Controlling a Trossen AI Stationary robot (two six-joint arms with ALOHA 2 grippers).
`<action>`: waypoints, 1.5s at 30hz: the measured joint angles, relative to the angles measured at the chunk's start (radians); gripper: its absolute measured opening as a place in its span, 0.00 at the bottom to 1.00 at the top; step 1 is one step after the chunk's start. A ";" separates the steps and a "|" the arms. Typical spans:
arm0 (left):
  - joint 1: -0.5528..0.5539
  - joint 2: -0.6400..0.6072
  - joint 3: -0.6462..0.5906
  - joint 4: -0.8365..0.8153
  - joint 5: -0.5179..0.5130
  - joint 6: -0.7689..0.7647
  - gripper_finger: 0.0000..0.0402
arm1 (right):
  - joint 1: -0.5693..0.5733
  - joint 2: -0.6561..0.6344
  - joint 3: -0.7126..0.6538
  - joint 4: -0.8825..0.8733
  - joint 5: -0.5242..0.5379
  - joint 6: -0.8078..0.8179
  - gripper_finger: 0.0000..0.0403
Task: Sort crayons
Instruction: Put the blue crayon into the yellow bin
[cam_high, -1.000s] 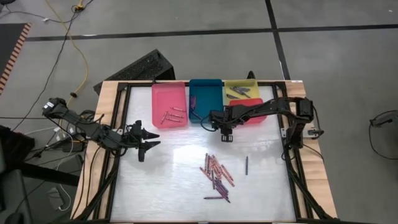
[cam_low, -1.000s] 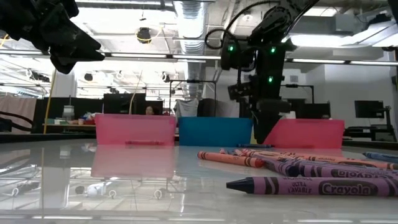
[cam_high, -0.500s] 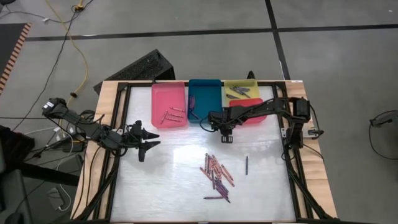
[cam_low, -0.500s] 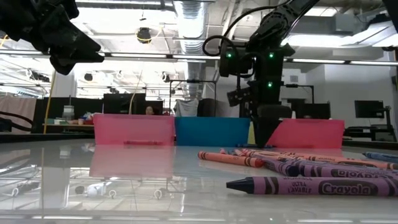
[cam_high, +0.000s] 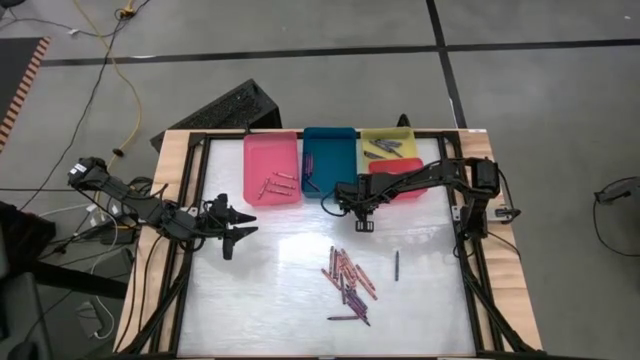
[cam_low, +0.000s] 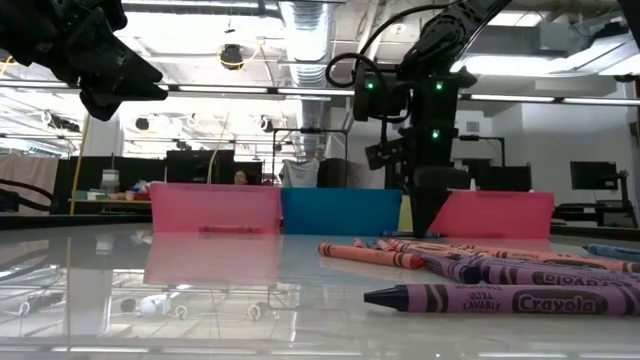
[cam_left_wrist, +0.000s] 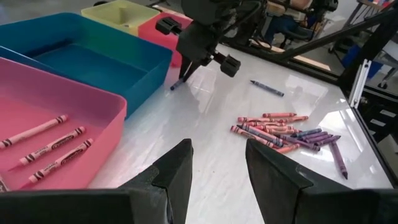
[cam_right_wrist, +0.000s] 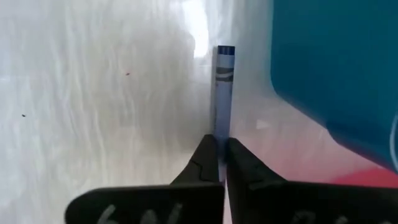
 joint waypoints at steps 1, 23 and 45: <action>0.000 0.000 0.000 0.000 0.000 0.000 0.35 | 0.008 0.000 0.000 -0.001 0.004 0.007 0.02; 0.000 0.000 0.000 -0.005 -0.001 -0.007 0.35 | 0.177 -0.309 -0.004 -0.064 -0.040 0.167 0.01; 0.000 0.000 0.000 -0.006 -0.016 -0.039 0.35 | -0.370 -0.489 -0.003 -0.112 0.256 0.326 0.02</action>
